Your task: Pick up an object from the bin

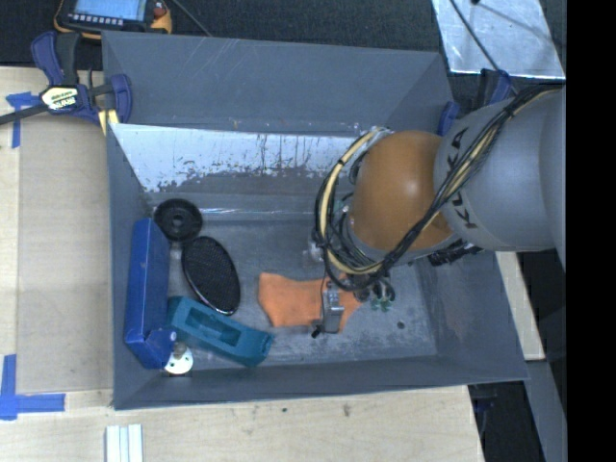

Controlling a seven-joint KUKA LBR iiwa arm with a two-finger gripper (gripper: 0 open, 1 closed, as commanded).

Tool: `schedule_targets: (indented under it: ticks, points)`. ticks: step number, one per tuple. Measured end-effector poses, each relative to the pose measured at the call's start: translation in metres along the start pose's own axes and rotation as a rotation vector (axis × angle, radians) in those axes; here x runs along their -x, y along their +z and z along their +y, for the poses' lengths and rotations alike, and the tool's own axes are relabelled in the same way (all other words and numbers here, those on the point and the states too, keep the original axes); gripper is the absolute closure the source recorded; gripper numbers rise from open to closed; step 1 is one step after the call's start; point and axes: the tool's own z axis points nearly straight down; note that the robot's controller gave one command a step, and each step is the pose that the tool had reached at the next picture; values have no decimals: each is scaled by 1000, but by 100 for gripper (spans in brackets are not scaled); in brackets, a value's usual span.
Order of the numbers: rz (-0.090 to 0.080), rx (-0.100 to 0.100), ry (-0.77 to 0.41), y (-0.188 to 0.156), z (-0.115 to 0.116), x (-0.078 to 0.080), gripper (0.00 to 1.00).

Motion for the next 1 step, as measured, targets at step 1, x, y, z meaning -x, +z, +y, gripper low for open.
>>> schedule_targets:
  ticks: [1]
  points:
    - [0, 0, 0, 0, 0, 0, 100]
